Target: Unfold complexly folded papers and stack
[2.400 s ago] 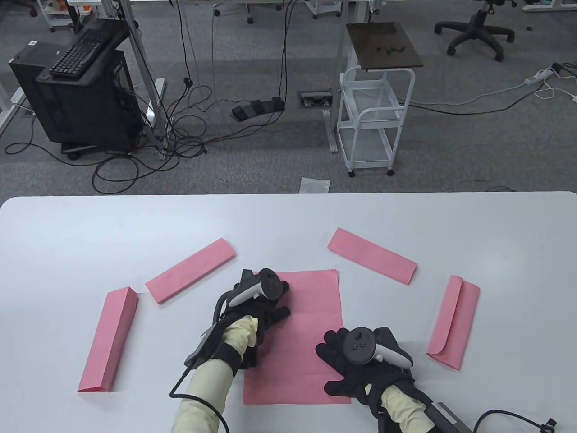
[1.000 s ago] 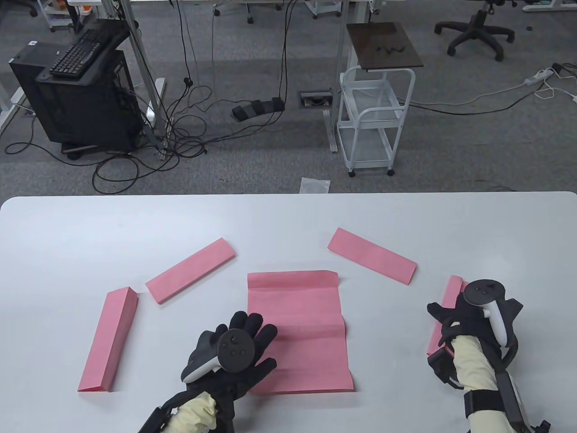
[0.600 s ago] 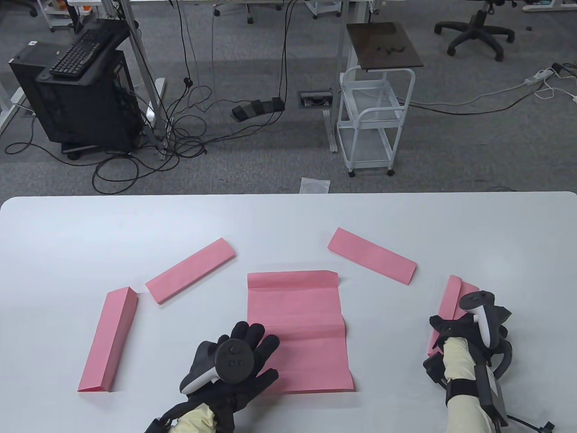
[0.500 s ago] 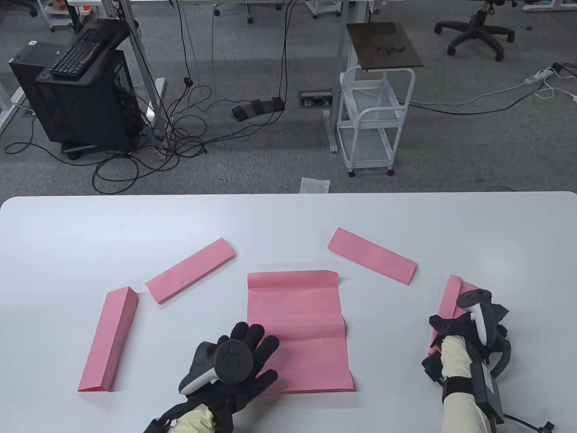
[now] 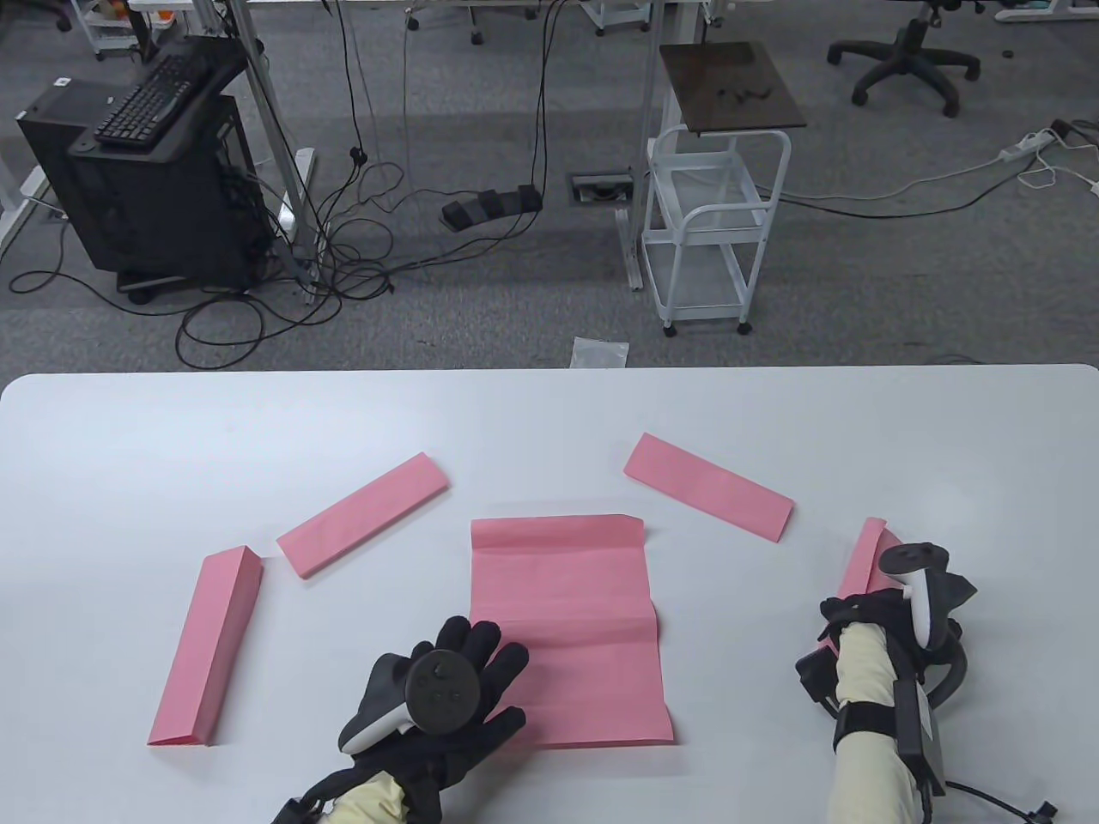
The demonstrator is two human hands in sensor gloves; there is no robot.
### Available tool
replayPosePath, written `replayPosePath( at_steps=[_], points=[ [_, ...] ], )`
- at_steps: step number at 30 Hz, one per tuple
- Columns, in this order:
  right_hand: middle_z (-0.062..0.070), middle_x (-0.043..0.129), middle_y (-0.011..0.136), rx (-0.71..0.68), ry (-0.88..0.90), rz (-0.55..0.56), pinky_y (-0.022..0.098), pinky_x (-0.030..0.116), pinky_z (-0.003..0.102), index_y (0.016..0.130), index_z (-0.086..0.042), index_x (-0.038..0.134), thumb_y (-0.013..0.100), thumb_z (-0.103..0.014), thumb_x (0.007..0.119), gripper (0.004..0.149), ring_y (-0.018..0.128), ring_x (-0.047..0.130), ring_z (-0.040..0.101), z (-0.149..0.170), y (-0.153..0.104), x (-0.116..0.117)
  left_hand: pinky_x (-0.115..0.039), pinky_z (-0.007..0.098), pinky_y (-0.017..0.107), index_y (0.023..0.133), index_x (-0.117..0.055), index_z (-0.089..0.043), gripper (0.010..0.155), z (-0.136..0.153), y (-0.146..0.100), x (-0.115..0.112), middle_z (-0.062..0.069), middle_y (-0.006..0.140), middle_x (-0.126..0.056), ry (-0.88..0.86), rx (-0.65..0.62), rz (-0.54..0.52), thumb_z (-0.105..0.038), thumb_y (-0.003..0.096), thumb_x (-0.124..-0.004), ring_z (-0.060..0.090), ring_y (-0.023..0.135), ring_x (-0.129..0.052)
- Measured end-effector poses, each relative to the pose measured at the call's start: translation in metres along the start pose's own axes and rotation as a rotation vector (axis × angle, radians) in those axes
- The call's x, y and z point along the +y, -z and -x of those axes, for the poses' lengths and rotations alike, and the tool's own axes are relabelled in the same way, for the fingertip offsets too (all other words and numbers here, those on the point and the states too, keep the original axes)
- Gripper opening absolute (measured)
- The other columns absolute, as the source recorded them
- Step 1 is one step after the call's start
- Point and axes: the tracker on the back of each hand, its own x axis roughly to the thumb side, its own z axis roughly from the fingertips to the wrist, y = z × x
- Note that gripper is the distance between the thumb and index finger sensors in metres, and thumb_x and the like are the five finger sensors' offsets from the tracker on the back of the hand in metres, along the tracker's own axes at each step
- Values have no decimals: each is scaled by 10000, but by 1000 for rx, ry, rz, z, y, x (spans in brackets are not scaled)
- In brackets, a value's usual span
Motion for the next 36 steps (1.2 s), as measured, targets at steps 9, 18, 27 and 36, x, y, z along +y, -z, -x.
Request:
replayPosePath(
  at_steps=[9, 18, 27, 36],
  points=[
    [207, 373, 1098, -46, 172, 52, 739, 206, 602, 873, -67, 594, 475, -344, 767, 514, 1016, 252, 429, 5, -10, -11, 81, 581, 660, 1111, -133, -358, 670, 1, 2, 1, -37, 1130, 115, -27, -9, 4, -537, 583, -504, 279, 989, 218],
    [168, 491, 1078, -512, 639, -270, 737, 215, 589, 892, -146, 723, 505, -360, 726, 442, 1012, 316, 416, -32, -92, -6, 32, 614, 678, 1119, -168, -335, 681, -18, 14, 19, 26, 1187, -27, -159, -78, -122, -529, 583, -541, 343, 1052, 99],
    [154, 444, 1100, -770, 623, -594, 733, 183, 582, 914, -229, 724, 513, -402, 708, 437, 1017, 276, 405, -76, -193, 82, -287, 645, 760, 1131, -339, -199, 714, -29, 22, 20, 140, 1182, -418, -425, -55, -219, -540, 569, -616, 462, 1089, -401],
    [169, 373, 1103, -815, 579, -750, 720, 138, 585, 1032, -169, 525, 509, -471, 687, 625, 1009, 217, 413, -85, -209, 119, -618, 547, 716, 916, -725, -255, 385, -7, 16, 25, 37, 936, -860, -487, 70, -405, -366, 548, -712, 320, 900, -853]
  ],
)
